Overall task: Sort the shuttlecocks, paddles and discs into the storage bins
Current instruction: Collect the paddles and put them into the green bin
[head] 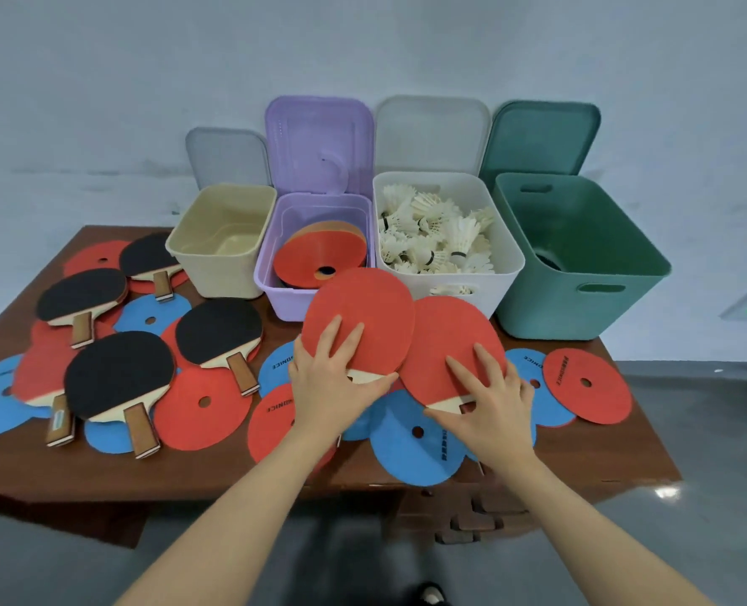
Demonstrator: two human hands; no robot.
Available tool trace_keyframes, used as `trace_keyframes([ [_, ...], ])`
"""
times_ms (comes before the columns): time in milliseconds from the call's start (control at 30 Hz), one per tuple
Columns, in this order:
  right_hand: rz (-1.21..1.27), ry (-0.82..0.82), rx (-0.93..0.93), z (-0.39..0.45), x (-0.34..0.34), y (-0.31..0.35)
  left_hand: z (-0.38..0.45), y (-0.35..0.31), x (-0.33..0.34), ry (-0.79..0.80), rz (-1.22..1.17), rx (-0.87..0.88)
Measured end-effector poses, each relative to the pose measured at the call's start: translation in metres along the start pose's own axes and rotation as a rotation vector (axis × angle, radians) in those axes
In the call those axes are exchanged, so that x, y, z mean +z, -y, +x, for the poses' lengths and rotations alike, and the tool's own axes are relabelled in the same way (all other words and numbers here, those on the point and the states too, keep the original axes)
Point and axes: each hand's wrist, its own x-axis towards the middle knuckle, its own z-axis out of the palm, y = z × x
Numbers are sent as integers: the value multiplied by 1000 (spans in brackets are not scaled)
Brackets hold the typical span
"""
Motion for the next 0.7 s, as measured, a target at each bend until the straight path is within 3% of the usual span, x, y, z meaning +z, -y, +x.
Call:
trace_keyframes([
  [133, 21, -149, 1, 27, -35, -2, 33, -37, -19, -120, -49, 24],
  [300, 59, -270, 27, 69, -67, -18, 71, -84, -30, -103, -84, 51],
  [700, -4, -293, 86, 191, -117, -144, 183, -196, 8, -67, -17, 152],
])
